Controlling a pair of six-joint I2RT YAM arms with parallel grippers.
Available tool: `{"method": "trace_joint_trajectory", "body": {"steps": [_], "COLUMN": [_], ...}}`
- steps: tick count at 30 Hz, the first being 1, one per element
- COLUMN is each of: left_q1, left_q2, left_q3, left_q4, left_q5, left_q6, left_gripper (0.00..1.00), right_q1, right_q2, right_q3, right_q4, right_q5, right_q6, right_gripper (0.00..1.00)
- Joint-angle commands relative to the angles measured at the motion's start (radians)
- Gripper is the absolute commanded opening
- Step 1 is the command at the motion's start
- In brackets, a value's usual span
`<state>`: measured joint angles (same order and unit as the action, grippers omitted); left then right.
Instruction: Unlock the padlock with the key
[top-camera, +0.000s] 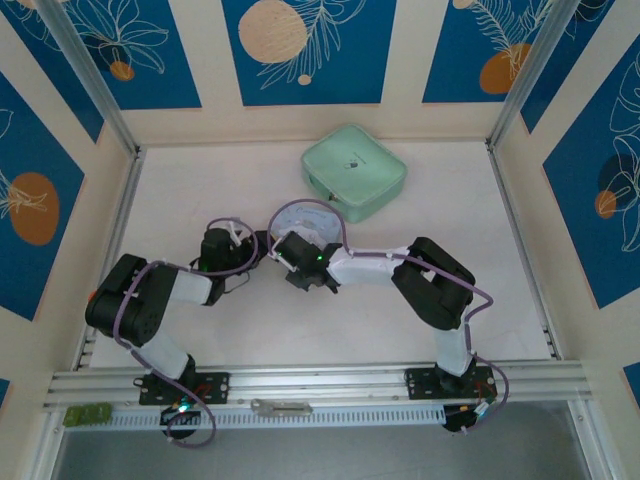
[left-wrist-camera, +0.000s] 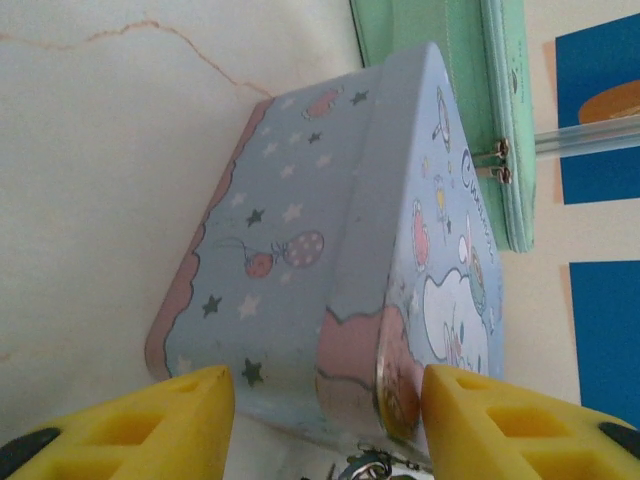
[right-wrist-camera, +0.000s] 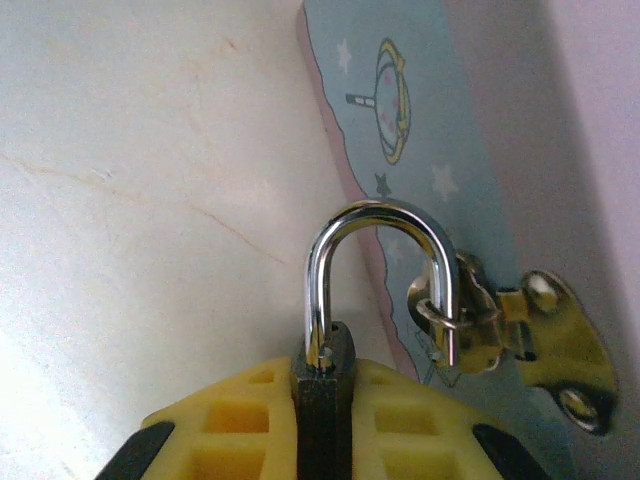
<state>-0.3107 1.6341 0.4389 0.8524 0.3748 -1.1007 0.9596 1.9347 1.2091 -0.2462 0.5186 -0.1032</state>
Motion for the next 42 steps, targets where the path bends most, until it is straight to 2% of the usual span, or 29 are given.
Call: {"method": "trace_joint_trajectory", "body": {"steps": [1,6,11,23,32,42], "left_q1": [0.0,-0.006,-0.017,-0.041,-0.039,-0.023], "left_q2": [0.013,0.015,0.024,0.025,-0.068,-0.233], "left_q3": [-0.016,-0.014,-0.01,-0.017,-0.065,-0.087], "left_q4": [0.068,0.071,0.088,0.117,0.082,-0.093], "left_q5": [0.046,0.057,0.063,0.059,-0.015,-0.133], "left_q6": [-0.015,-0.014,-0.021,-0.044,-0.042,-0.001], "left_gripper": [0.49,0.44,0.42,0.41,0.52,0.59], "right_q1": [-0.01,-0.019,-0.037,-0.041,-0.075,-0.065], "right_q2": [0.015,0.024,0.031,0.083,0.019,-0.025], "right_q3": [0.053,0.07,0.088,0.153,0.086,0.076], "right_q4": [0.041,0.06,0.063,0.042,0.058,0.078], "right_q5": [-0.017,-0.003,-0.041,-0.126,-0.174,-0.301], "right_q6": [-0.052,-0.112,-0.123,-0.206,-0.174,-0.133], "right_gripper": [0.0,0.0,0.0,0.0,0.0,0.0]}}
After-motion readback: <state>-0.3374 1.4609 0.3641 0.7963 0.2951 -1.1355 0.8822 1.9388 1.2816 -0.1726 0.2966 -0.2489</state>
